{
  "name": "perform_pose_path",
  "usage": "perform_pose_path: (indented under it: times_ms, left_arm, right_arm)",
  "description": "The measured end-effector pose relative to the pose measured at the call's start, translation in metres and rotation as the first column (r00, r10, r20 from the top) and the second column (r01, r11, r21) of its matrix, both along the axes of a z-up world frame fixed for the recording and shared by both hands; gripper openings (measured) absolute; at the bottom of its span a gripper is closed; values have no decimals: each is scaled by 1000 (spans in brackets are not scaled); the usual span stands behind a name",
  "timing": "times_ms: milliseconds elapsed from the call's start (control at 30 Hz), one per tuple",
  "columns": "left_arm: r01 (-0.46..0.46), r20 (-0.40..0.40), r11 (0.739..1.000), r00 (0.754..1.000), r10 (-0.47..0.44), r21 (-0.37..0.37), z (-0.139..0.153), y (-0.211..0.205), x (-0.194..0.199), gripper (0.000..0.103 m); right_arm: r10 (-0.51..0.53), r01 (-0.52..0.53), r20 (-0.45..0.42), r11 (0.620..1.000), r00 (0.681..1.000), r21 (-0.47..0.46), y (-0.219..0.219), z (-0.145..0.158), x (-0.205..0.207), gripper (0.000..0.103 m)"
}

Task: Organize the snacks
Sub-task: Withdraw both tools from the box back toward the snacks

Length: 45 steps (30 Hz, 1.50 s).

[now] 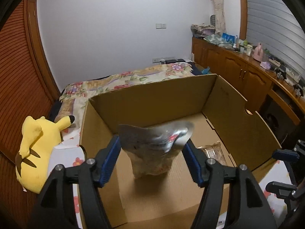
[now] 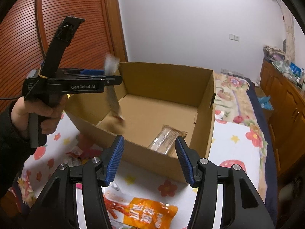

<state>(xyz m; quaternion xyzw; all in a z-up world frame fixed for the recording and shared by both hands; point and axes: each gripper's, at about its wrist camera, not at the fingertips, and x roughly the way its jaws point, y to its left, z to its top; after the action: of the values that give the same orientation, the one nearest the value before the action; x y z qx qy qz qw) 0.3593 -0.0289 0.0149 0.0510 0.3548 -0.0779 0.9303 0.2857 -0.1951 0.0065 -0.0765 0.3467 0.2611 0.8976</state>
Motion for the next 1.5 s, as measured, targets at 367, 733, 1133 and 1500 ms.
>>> perform_pose_path:
  times_ms: [367,733,1133,1500]
  left_arm:
    - [9,23,1000,1000,-9,6,12,4,-26,68]
    - [31,75,998,997,-28,-46,28,14,-62,75]
    - [102,101,993,990,-96,-61,18,16,-147,75]
    - [96,92,993,992,-89,-75,-14,23,-204,75]
  right_arm:
    - [-23,23,15,1000,1000,-9,-1,6,-30,68]
    - [-51,51,23,999,998,-8,-8,7,-64,72]
    - [-109,109,-3,994,994,3,-29,-18,-103,72]
    - [-168,169,-76,985,983,10,-52,-62,-140,71]
